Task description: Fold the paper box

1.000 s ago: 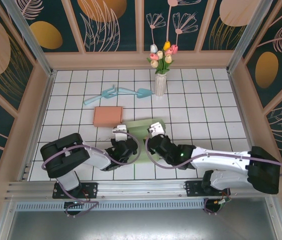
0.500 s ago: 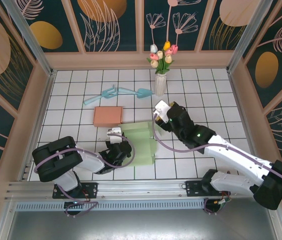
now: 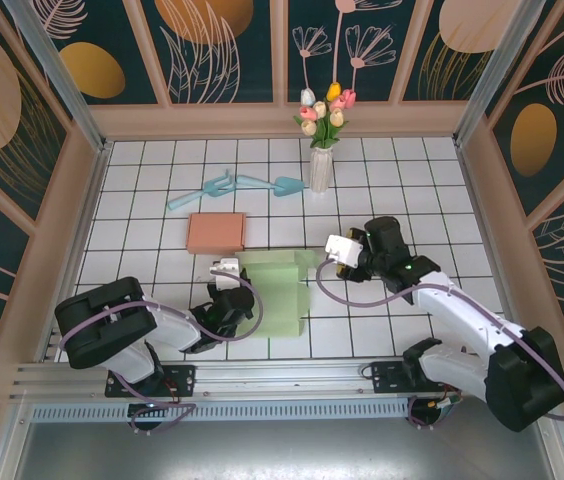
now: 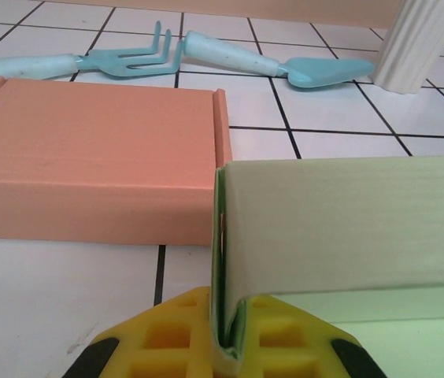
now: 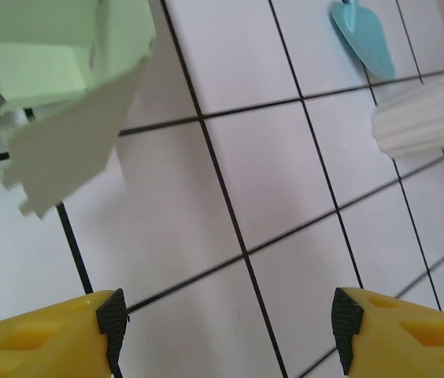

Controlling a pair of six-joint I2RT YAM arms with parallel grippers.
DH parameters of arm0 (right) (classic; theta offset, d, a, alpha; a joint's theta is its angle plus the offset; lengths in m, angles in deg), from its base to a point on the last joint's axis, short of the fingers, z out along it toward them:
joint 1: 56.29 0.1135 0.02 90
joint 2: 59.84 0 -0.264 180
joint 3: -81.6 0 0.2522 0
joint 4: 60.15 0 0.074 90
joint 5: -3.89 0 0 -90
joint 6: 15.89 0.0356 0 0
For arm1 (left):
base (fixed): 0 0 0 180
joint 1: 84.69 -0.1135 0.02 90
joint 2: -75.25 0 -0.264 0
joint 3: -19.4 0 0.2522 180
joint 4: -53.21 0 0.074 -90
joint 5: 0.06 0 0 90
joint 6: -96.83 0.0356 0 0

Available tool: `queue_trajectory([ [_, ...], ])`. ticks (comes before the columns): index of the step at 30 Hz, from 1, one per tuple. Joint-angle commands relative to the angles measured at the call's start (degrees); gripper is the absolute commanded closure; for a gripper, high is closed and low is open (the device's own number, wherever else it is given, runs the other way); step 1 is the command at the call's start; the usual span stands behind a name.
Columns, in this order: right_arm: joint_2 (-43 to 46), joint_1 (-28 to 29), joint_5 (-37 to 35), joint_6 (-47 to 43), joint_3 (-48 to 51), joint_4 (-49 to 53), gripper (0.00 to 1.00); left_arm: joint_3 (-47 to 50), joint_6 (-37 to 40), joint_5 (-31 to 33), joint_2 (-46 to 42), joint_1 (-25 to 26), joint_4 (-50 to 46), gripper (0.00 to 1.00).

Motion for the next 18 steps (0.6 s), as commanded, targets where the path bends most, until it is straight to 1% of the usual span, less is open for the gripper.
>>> queue_trajectory([
  [1,-2.01,1.35,5.38,0.08,-0.63,-4.52,0.3,0.35,0.68,-1.44,-0.78,0.03,2.63,1.0],
  [7,-5.23,5.41,3.68,1.88,-0.02,-8.91,0.31,0.08,0.57,-2.14,-0.64,0.08,2.86,1.0],
  [18,-6.19,6.36,7.35,5.13,0.51,-10.85,0.32,-0.68,0.5,-2.3,0.76,0.08,3.28,1.0],
])
